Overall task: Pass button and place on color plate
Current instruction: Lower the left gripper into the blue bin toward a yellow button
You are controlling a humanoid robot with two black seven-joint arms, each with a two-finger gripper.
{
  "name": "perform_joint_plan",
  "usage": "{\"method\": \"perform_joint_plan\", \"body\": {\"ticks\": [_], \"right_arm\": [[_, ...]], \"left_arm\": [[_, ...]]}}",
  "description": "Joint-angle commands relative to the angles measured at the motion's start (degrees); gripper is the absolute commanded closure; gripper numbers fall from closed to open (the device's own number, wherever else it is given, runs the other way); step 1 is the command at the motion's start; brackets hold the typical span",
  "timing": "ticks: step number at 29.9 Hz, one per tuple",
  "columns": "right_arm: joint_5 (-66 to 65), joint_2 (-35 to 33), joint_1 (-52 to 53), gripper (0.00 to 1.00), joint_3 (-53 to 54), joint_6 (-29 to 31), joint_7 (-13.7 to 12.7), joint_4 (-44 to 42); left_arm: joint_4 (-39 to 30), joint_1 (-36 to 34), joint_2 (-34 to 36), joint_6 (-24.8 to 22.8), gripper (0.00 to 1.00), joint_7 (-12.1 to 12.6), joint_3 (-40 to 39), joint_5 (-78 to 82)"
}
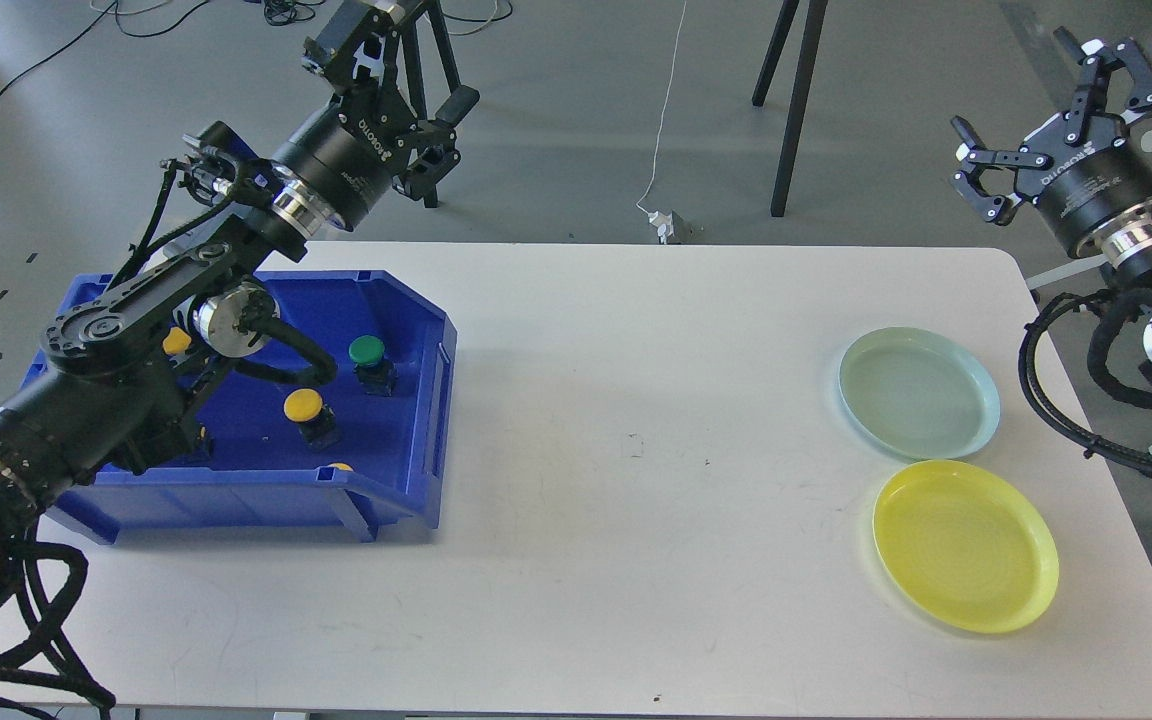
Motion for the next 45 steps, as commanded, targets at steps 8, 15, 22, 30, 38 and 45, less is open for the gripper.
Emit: {"method": "perform_joint_plan", "body": {"ticks": [8, 15, 22, 30, 38, 45], "right_arm": [[0.0, 0.9, -0.3, 0.0, 0.2, 0.0, 0.3, -0.1], [0.0, 0.2, -0.4, 0.0, 0.0, 0.0, 0.5, 0.0], [0.0, -1.0, -0.5, 0.0, 0.0, 0.0, 0.5, -0.2], [0.0, -3.4, -0.8, 0.0, 0.1, 0.0, 0.8, -1.8], [0.0, -2.9, -1.9, 0.0, 0.1, 0.0, 0.8, -3.7], [0.0, -2.9, -3.3, 0.0, 0.1, 0.0, 0.8, -3.7]], "left_arm": [[1.5, 0.1, 1.0, -5.3, 0.0, 0.0, -7.4, -2.5], [-5.9, 3.5, -1.8, -5.3, 0.0, 0.0, -17.3, -7.4], [-24.9, 4.7, 9.2, 4.2, 0.0, 0.0, -12.3, -2.2], [-26.8, -20.8, 29.5, 18.4, 0.0, 0.0, 34.8, 17.9], [-22.3, -32.1, 29.2, 19.0, 0.0, 0.0, 64.6, 46.5], [-15.2, -32.0, 20.9, 18.8, 0.01, 0.0, 79.2, 48.8]]}}
